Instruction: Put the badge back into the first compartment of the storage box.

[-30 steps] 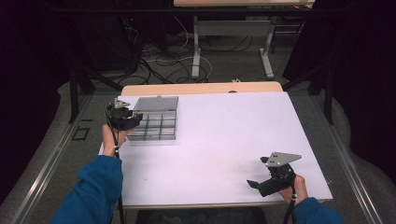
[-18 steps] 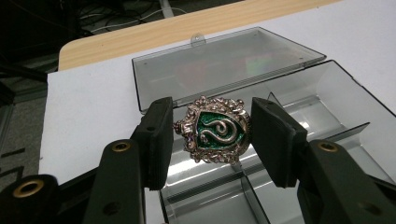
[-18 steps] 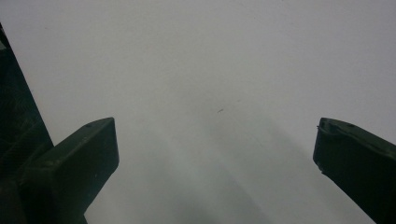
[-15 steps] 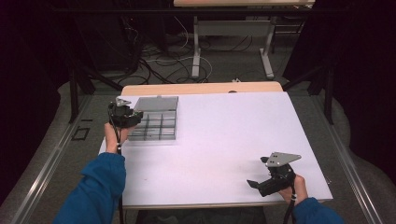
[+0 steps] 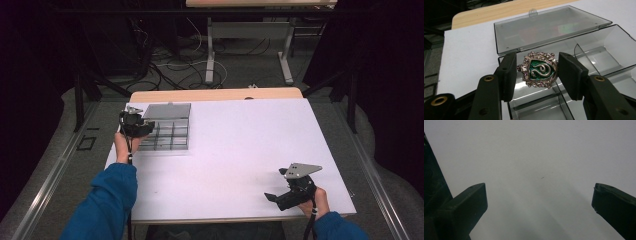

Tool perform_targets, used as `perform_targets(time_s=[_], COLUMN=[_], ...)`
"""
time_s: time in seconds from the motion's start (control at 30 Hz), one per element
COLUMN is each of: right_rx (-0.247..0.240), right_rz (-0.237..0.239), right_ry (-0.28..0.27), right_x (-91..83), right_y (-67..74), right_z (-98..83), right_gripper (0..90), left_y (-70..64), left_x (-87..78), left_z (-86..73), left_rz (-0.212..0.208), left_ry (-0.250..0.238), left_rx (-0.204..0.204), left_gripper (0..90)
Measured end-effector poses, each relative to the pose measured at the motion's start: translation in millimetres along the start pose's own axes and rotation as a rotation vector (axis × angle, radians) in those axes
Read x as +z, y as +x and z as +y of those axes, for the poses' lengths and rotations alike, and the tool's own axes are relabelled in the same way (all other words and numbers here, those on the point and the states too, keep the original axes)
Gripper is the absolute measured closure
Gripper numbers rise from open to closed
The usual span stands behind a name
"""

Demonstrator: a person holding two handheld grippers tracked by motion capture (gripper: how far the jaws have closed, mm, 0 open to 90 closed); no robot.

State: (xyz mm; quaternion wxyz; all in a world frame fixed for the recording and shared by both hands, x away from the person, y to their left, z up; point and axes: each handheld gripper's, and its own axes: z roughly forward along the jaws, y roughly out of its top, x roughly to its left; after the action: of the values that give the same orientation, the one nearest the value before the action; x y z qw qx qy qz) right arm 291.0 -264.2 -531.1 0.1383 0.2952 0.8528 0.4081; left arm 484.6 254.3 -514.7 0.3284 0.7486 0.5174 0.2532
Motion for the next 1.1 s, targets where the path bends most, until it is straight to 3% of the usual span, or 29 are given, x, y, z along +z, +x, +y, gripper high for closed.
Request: perform_targets(time_s=[0.07,0.63,0.73,0.77,0.8,0.83,0.97,1.1], right_rx=[0.000,0.011,0.005,0.007,0.004,0.008,0.007,0.000], right_rz=[0.000,-0.002,0.001,0.000,-0.015,0.000,-0.011,-0.004], right_ry=[-0.002,-0.005,0.011,-0.013,-0.010,0.007,-0.009,-0.003], right_x=[0.3,0.6,-1.1,0.4,0.2,-1.0,-0.3,-0.8], right_y=[0.0,0.8,0.5,0.7,1.1,0.5,0.7,0.1], right_z=[-0.1,-0.8,-0.3,-1.0,-1.0,-0.6,-1.2,-1.2], right_gripper=[0.0,0.0,0.0,0.0,0.0,0.0,0.0,0.0], left_y=[-0.7,-2.2,-2.5,-2.5,-2.7,-2.9,-2.2,-2.2], left_x=[2.8,13.0,15.1,15.7,15.6,16.8,18.4,14.9], left_z=[-0.9,-4.5,-5.1,-5.3,-5.1,-5.5,-6.4,-5.4], left_rz=[0.001,0.012,0.016,0.014,0.015,0.022,0.016,0.002], left_ry=[-0.011,0.049,0.048,0.045,0.056,0.049,0.043,0.039], left_rx=[-0.012,-0.025,-0.024,-0.026,-0.027,-0.027,-0.035,-0.030], left_gripper=[50.9,50.7,50.8,50.8,50.7,50.8,50.3,40.9])
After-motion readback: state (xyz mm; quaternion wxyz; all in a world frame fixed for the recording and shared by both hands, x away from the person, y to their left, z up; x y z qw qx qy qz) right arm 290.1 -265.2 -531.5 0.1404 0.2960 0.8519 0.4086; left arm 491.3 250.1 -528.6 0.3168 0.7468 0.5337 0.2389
